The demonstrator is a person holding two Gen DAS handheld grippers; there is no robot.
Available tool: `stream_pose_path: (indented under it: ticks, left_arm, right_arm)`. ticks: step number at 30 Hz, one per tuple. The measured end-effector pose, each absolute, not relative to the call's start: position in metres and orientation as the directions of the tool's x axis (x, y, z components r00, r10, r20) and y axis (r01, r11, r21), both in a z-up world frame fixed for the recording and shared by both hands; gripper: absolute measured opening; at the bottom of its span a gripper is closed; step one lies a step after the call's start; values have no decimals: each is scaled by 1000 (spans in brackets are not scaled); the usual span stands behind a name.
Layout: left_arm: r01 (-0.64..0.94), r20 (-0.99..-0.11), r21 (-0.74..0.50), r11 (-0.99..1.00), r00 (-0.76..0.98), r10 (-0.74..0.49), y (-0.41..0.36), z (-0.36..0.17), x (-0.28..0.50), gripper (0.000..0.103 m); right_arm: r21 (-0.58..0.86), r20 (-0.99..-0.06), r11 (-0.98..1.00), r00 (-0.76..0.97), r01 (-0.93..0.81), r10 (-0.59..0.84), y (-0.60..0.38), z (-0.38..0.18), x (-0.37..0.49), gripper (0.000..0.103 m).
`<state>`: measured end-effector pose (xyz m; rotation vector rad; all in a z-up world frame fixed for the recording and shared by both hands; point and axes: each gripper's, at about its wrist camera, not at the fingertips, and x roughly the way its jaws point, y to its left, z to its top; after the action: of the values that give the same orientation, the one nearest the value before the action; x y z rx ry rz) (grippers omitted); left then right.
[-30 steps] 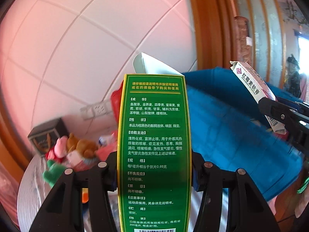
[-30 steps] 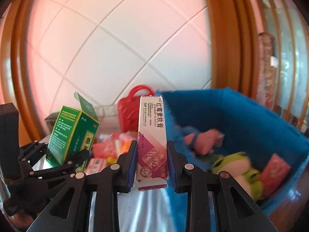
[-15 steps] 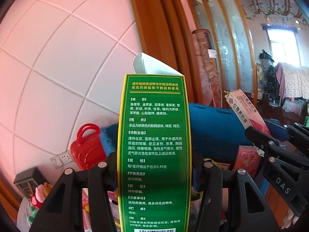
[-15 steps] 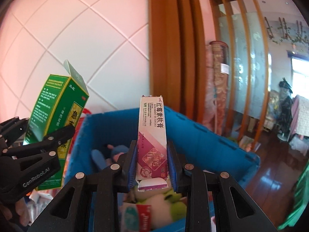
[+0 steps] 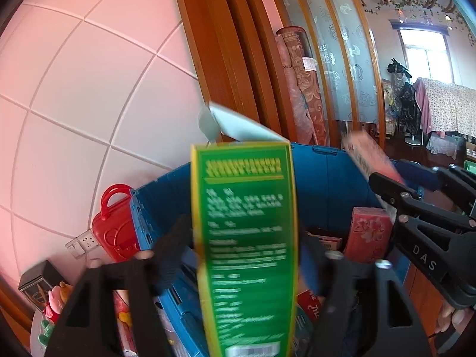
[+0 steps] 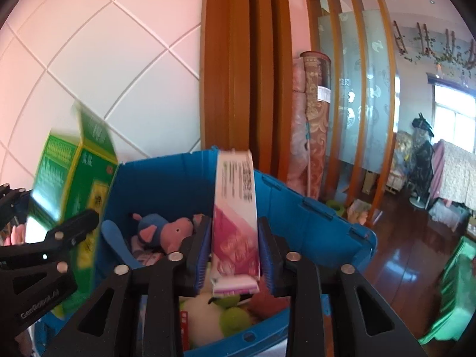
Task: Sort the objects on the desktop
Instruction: 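Carry both boxes over the blue crate and open both grippers to drop them, then withdraw both grippers from the crate back toward the pile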
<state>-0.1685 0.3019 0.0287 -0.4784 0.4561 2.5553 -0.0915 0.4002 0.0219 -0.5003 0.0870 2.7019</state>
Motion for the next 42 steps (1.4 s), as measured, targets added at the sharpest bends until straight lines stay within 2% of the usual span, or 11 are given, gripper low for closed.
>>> stream_pose_path:
  ticks: [1, 2, 5, 7, 9, 17, 24, 34, 42]
  left_arm:
    - [-516, -401, 222, -827, -821, 405, 299, 29, -168, 89]
    - [-509, -386, 219, -833, -829, 405, 296, 29, -166, 91]
    - [-509, -384, 206, -836, -828, 409, 291, 28, -164, 93]
    - [-513, -390, 188, -837, -821, 416, 286, 29, -164, 93]
    - [-512, -393, 172, -841, -819, 418, 280, 30, -163, 93]
    - [-504, -407, 93, -858, -806, 430, 238, 30, -159, 93]
    - [-437, -440, 75, -896, -821, 363, 164, 5, -154, 94]
    - [-222, -592, 65, -973, -793, 141, 19, -74, -177, 94]
    - [-78, -719, 52, -996, -694, 17, -78, -141, -191, 94]
  right_arm:
    - [-9, -348, -922, -863, -387, 366, 401, 22, -91, 70]
    - [-11, -337, -920, -865, -391, 372, 400, 23, -89, 79]
    - [-39, -300, -911, -864, -412, 404, 396, 26, -84, 86]
    - [-43, -297, -904, -859, -425, 417, 395, 27, -81, 98]
    - [-32, -292, -904, -861, -427, 417, 396, 28, -78, 103]
    - [-9, -305, -920, -875, -392, 376, 380, 31, -68, 103]
    - [-35, -326, -947, -892, -319, 312, 328, 30, -71, 103]
    - [-56, -333, -995, -938, -85, 99, 210, 26, -95, 103]
    - [-11, -456, -997, -888, 76, -63, 133, -10, -137, 103]
